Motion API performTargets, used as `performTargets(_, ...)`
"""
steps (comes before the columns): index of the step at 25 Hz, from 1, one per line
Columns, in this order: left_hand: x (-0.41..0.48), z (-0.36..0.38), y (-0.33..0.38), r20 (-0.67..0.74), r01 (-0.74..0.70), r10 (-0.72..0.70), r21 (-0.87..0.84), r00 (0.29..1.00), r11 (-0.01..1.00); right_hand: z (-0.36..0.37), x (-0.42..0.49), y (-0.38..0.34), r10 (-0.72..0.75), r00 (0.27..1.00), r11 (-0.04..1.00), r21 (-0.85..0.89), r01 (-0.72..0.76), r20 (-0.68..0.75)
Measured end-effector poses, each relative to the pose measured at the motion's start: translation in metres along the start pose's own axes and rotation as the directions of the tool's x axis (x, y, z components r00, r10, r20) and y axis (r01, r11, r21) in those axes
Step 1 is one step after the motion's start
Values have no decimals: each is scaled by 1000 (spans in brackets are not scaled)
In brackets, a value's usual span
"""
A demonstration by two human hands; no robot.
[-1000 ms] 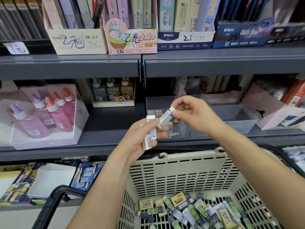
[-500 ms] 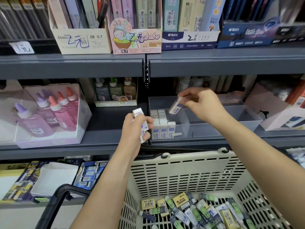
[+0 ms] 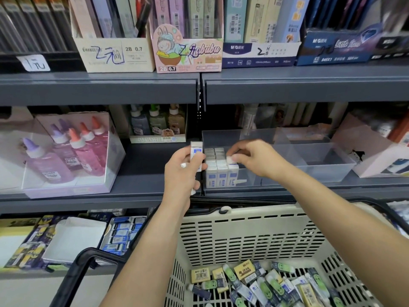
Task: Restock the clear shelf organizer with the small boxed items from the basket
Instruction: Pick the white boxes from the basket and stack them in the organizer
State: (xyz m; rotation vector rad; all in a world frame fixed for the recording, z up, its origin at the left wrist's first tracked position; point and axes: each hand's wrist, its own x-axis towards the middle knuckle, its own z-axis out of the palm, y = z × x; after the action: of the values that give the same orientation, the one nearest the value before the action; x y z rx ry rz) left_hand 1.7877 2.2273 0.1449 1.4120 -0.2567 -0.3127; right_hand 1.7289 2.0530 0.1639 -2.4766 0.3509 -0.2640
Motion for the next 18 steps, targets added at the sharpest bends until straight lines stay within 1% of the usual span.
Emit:
performTargets(2,-3,1,1,9,3,-2,-12,1000,1000,5,-2,1,0,1000,996,-89,2,29)
performTargets(5,-4,2,3,15,23,-22,-31,1000,999,3,-5,0,23,999,992,-128,-19,29)
performTargets(6,-4,3,4,26,26,-25,-35,999,999,2,-6,-1,16,1000,991,-130,-16,-4)
performTargets(7,-5,3,4,45,28,-26,-39,999,999,1,-6,-4,-5,998,993,-117,-3,-67)
performTargets(8,-5,4,4,70,28,-25,-41,997,999,-1,-7,-8,-28,989,998,-62,19,-144)
performTargets(9,-6,5,4,97,24,-20,-39,995,999,-3,-8,-13,-35,979,998,45,45,-200)
performTargets(10,-6,6,3,122,18,-14,-34,992,999,-4,-9,-19,-30,976,982,176,69,-214)
performTargets(11,-7,7,2,144,13,-9,-32,990,999,-4,-10,-26,-31,982,955,285,84,-189)
performTargets(12,-7,8,2,163,8,-3,-32,987,999,-4,-11,-31,-50,988,933,348,98,-143)
performTargets(14,-7,9,2,195,3,3,-33,981,999,-4,-13,-38,-108,992,910,394,127,-69)
performTargets(18,-3,7,3,200,64,-49,-69,979,996,-14,-17,-38,-123,989,842,519,145,-76)
